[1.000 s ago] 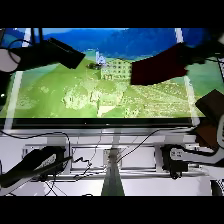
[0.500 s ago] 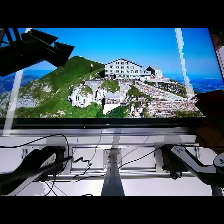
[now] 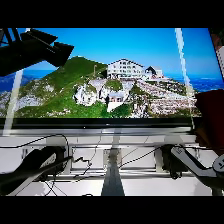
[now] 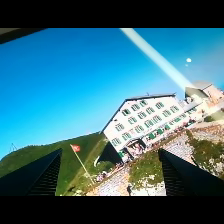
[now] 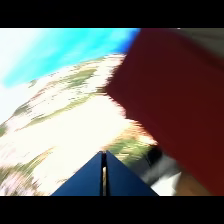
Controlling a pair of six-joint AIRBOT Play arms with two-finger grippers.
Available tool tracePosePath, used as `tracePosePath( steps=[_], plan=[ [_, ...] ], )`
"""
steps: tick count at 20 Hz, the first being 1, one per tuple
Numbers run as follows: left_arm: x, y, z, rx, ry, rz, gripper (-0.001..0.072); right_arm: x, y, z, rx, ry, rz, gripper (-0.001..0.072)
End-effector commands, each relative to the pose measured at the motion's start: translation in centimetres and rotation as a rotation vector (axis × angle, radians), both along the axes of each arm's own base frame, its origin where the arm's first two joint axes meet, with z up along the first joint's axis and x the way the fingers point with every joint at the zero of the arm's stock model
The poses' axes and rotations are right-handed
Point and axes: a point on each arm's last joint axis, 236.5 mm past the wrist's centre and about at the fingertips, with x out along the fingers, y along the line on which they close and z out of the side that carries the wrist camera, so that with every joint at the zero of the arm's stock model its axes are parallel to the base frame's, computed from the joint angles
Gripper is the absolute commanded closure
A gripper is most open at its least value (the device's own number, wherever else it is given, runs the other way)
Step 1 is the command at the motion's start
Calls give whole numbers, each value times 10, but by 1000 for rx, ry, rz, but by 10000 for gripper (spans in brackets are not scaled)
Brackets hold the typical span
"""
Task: Fold the clothes and pants, and hang the long-sleeved shirts on hangers.
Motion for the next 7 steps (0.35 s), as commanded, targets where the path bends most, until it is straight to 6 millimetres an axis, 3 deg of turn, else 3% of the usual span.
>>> tracePosePath(
  steps=[1, 4, 7],
  plan=[
    [0, 1, 0, 0, -1, 1, 13, 70, 84, 8, -123, -80, 387, 700],
    [0, 1, 0, 0, -2, 2, 13, 99, 130, 18, -378, -67, 616, 699],
    [0, 1, 0, 0, -1, 1, 13, 116, 175, 28, -407, -148, 725, 699]
  ],
)
